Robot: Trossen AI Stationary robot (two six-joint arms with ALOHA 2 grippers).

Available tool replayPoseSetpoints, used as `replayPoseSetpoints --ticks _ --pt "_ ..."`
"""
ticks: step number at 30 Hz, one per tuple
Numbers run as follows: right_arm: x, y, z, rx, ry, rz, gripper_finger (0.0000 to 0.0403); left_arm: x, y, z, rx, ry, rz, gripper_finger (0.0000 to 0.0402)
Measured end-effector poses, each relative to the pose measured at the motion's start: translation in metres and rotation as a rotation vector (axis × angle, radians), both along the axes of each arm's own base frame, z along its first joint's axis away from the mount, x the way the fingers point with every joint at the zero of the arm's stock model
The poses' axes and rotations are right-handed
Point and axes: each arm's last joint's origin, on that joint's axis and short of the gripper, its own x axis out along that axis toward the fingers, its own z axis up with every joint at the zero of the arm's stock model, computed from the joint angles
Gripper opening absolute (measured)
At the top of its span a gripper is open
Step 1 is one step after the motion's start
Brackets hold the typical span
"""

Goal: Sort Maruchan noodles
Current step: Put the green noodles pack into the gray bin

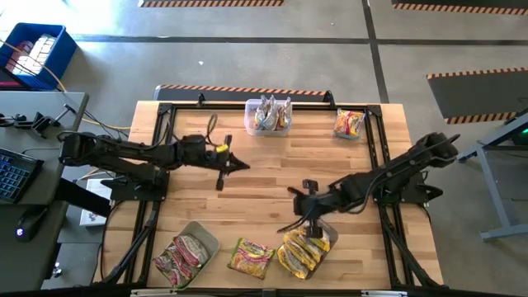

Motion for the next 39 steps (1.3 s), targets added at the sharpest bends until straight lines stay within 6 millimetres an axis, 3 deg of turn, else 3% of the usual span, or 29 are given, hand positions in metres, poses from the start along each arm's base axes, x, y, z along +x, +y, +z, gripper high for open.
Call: replayPoseSetpoints --ticks 5,10,15,26,32,39 --pt "-0.016 -0.029 -0.012 0.035 -0.215 0.011 0.0000 0.006 -0.024 0.009 -0.059 0.119 -0.075 0.0000" --pt "-0.028 -0.050 -0.003 -0.015 -0.391 0.035 0.0000 0.010 -0.050 0.012 -0.144 0.282 -0.127 0.0000" --pt "-0.035 -0.062 0.005 -0.070 -0.443 0.046 0.0000 0.024 -0.073 0.006 -0.257 0.492 -0.160 0.0017" --pt "-0.035 -0.066 0.005 -0.106 -0.444 0.066 0.0000 0.069 -0.122 -0.037 -0.293 0.906 -0.333 0.0107" --pt "-0.035 -0.066 0.005 -0.100 -0.439 0.064 0.0000 0.092 -0.135 -0.052 -0.283 0.941 -0.343 0.0144" --pt "-0.035 -0.065 0.005 -0.097 -0.437 0.066 0.0000 0.105 -0.140 -0.068 -0.287 0.984 -0.343 0.0167"
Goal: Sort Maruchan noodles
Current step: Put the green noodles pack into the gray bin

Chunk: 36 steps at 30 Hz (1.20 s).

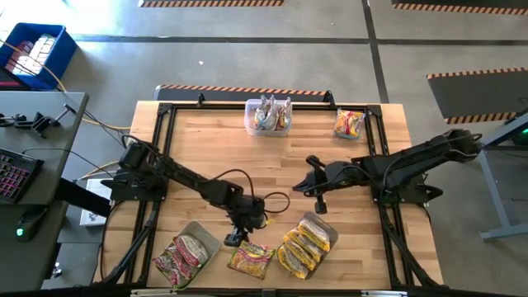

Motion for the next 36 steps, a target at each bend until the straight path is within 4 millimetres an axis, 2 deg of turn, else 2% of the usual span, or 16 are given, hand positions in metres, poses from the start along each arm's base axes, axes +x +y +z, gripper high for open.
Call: replayPoseSetpoints --ticks 12,15,22,26,31,36 --pt "0.000 0.000 0.000 0.002 -0.005 0.003 0.0000 0.010 -0.007 -0.015 -0.070 -0.019 -0.005 0.0170" --pt "0.000 0.000 0.000 0.002 -0.006 0.003 0.0000 0.007 -0.011 -0.024 -0.063 0.017 -0.016 0.0170" --pt "0.000 0.000 0.001 0.002 -0.006 0.003 0.0000 0.009 -0.016 -0.030 -0.064 0.013 -0.036 0.0163" --pt "0.000 0.000 0.001 0.002 -0.006 0.003 0.0000 0.008 -0.017 -0.030 -0.063 0.008 -0.054 0.0119" --pt "0.000 0.000 0.001 0.002 -0.006 0.003 0.0000 0.008 -0.018 -0.029 -0.059 -0.014 -0.098 0.0023" --pt "0.000 0.000 0.001 0.000 -0.006 0.004 0.0000 0.006 -0.017 -0.027 -0.059 -0.016 -0.124 0.0005"
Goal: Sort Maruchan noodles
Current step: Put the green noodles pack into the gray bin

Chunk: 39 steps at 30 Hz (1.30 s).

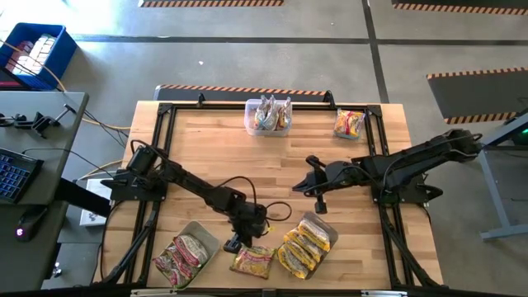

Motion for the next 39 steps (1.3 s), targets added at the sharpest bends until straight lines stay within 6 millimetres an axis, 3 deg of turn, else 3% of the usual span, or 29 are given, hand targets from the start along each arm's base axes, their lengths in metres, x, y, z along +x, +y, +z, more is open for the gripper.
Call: replayPoseSetpoints --ticks 9,20,33,39 --pt "0.000 -0.001 0.000 -0.051 -0.003 -0.030 0.0000 -0.018 0.014 0.030 0.178 0.018 0.052 0.0000" --pt "0.008 -0.006 -0.001 -0.014 -0.040 -0.114 0.0000 -0.033 0.027 0.070 0.369 -0.085 0.171 0.0000" --pt "0.064 -0.003 -0.072 0.249 0.006 -0.176 0.0000 -0.044 0.036 0.086 0.511 -0.102 0.295 0.0000" --pt "0.066 -0.003 -0.076 0.251 0.014 -0.176 0.0000 -0.048 0.036 0.087 0.564 -0.080 0.350 0.0000"
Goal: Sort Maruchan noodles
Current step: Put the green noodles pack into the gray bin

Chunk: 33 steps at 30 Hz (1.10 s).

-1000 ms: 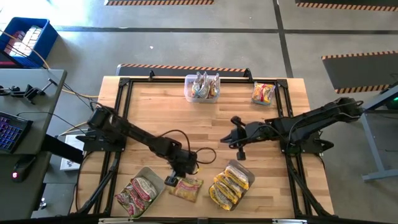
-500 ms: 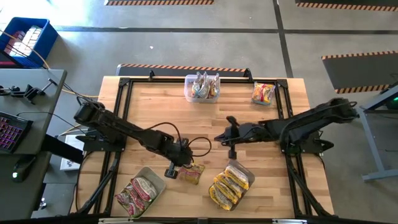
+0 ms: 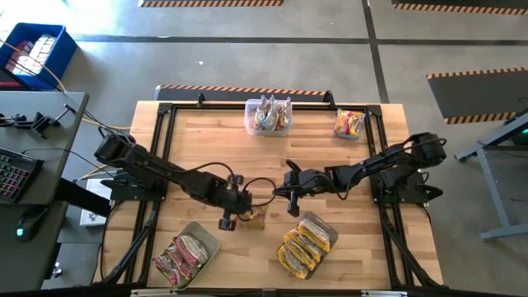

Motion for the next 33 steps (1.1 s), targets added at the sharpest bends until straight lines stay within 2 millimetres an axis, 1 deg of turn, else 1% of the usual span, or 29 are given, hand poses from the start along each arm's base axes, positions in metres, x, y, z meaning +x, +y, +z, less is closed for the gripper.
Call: replayPoseSetpoints --ticks 3,5,11,15,19,21,23,25,29,33 --pt "0.003 0.001 -0.003 0.005 -0.011 0.015 0.0000 -0.002 0.000 0.003 0.016 -0.017 0.021 0.0000" --pt "0.004 0.000 -0.010 0.007 0.017 0.025 0.0000 -0.004 0.001 0.007 0.031 -0.026 0.040 0.0000" --pt "0.013 -0.005 -0.023 0.004 -0.015 0.039 0.0000 -0.013 0.006 0.023 0.073 -0.076 0.102 0.0000" --pt "0.019 -0.009 -0.035 -0.015 -0.026 0.046 0.0000 -0.019 0.009 0.032 0.091 -0.109 0.137 0.0000" --pt "0.026 -0.014 -0.050 0.046 -0.051 0.072 0.0002 -0.021 0.011 0.037 0.107 -0.125 0.148 0.0000" --pt "0.029 -0.018 -0.059 0.085 -0.051 0.086 0.0010 -0.021 0.011 0.036 0.112 -0.126 0.151 0.0000" --pt "0.031 -0.023 -0.067 0.128 -0.058 0.094 0.0027 -0.022 0.011 0.036 0.117 -0.116 0.151 0.0000" --pt "0.034 -0.027 -0.072 0.162 -0.086 0.117 0.0052 -0.022 0.012 0.036 0.118 -0.116 0.156 0.0000" --pt "0.037 -0.029 -0.069 0.181 -0.148 0.159 0.0123 -0.023 0.012 0.035 0.122 -0.111 0.170 0.0000" --pt "0.039 -0.028 -0.062 0.182 -0.229 0.200 0.0196 -0.024 0.013 0.037 0.123 -0.118 0.178 0.0000"
